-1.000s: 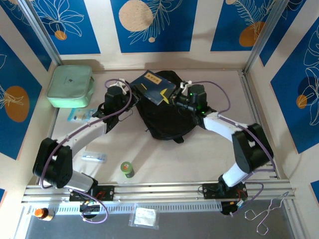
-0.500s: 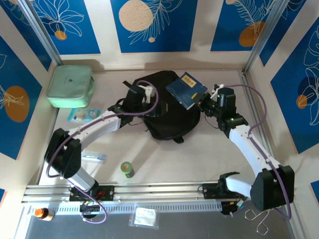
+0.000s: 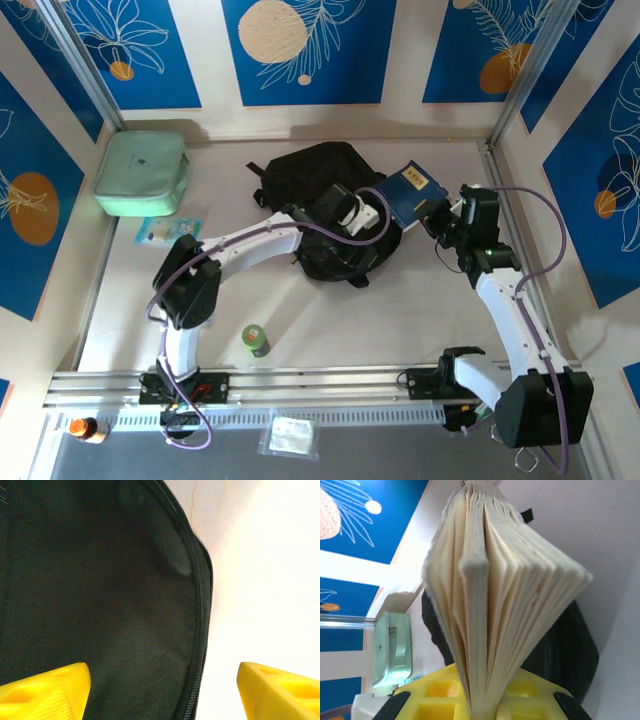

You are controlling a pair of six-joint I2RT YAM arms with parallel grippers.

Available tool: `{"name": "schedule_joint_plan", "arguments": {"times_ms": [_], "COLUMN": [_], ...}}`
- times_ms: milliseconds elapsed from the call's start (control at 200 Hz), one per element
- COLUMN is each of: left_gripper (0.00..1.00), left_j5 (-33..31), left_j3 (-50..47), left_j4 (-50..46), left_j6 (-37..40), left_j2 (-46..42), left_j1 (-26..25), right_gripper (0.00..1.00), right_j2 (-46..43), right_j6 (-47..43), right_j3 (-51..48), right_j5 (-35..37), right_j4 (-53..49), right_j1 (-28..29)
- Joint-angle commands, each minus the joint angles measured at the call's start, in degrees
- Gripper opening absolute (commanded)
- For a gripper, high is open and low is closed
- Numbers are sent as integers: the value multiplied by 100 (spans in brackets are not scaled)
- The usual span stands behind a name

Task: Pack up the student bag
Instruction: Open the student bag at the top-center of the table.

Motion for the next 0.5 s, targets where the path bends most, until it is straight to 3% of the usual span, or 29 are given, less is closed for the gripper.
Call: {"name": "schedule_joint_plan", "arguments": {"times_ms": [0,155,345,495], "left_gripper": [76,67,59,50], "left_j5": [258,21,559,332], "left_j3": [544,1003,1260,1373], "left_j4": [-925,-1553,-1794,-1915], "left_j6": [650,1001,1184,1214], "left_j2": [326,598,719,798], "left_j1": [-39,-36,-45,-54], "right_gripper": [0,0,0,0], "right_j2": [-189,-295,-341,-384], "right_j6": [-92,-56,1,-6], "right_j3": [-62,-165,-255,-245], "right_j5": [-73,-169,-234,-275], "right_j4": [-53,-64,-47,-63], "right_j1": [-131,-237,-312,-372]}}
